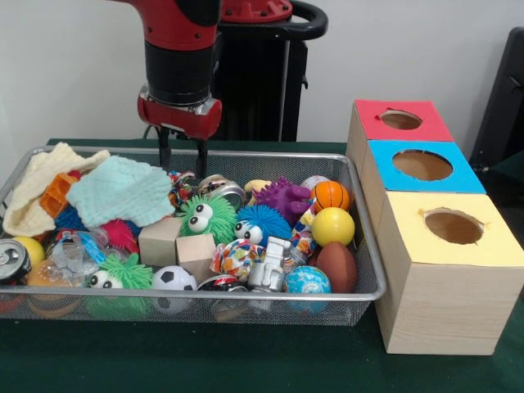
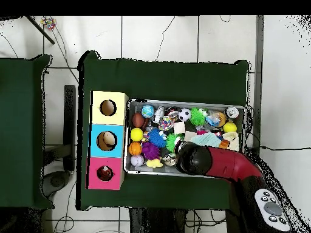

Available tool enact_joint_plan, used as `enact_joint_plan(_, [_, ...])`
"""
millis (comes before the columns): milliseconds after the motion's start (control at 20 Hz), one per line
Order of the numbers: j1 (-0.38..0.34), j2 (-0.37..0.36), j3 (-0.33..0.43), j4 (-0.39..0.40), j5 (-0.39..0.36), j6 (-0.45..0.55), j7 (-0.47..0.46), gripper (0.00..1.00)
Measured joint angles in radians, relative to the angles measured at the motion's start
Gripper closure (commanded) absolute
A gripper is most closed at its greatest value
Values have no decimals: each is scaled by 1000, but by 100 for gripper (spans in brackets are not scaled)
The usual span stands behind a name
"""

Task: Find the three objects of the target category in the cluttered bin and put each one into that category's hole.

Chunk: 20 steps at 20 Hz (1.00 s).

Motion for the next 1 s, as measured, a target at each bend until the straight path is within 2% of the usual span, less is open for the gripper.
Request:
enact_joint_plan(600, [3,-4,13,13,23,0,0,0])
enact_joint_plan(1000, [23,-11,36,62,24,0,0,0])
